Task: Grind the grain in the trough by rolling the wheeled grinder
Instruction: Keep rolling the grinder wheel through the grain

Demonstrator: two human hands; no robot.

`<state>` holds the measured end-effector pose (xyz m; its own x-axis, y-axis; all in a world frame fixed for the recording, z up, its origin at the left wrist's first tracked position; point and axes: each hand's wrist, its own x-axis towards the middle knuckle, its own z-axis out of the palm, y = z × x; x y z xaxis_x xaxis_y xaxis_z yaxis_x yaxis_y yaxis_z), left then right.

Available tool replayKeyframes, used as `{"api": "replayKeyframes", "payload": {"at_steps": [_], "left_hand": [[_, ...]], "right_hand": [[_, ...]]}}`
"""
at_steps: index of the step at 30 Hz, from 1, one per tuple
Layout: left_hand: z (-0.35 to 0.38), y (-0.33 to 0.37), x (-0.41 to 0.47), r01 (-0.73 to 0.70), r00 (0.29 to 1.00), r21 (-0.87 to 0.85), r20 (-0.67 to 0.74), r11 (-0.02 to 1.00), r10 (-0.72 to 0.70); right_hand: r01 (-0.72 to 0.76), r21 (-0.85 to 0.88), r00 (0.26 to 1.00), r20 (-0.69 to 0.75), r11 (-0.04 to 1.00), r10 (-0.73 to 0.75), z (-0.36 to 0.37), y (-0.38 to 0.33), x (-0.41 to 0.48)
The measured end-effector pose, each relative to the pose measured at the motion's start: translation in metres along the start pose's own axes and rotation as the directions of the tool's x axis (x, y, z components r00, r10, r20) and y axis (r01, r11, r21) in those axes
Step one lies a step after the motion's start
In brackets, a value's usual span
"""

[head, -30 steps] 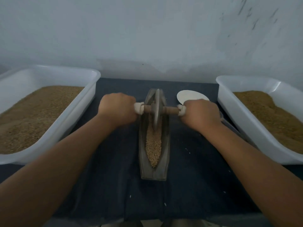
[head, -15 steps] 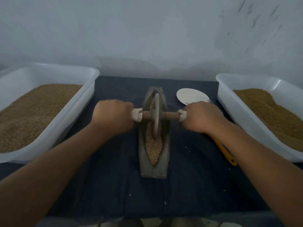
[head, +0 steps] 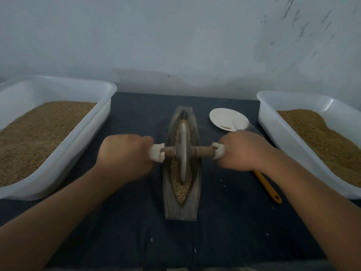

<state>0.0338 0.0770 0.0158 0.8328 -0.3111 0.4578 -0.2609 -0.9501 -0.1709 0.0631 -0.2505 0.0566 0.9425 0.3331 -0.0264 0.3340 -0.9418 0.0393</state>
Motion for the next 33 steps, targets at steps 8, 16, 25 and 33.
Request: {"api": "replayKeyframes", "payload": {"at_steps": [8, 16, 25, 33], "left_hand": [[0.014, 0.004, 0.082, 0.155, 0.975, -0.03, 0.168, 0.987, -0.148], [-0.008, 0.001, -0.009, -0.048, 0.999, -0.031, -0.003, 0.998, 0.048], [0.002, 0.007, 0.089, 0.086, 0.984, 0.024, 0.156, 0.996, -0.089], [-0.019, 0.0, 0.008, 0.013, 0.98, -0.063, 0.198, 0.998, 0.0]], "right_hand": [[-0.193, -0.103, 0.933, -0.328, 0.976, 0.15, -0.006, -0.001, 0.06], [-0.031, 0.047, 0.997, 0.069, 0.998, 0.027, 0.0, -0.001, -0.008], [-0.231, -0.026, 0.928, -0.306, 0.973, 0.212, 0.013, 0.0, 0.052], [-0.059, -0.053, 0.973, -0.224, 0.997, 0.045, 0.006, -0.011, -0.019]]}}
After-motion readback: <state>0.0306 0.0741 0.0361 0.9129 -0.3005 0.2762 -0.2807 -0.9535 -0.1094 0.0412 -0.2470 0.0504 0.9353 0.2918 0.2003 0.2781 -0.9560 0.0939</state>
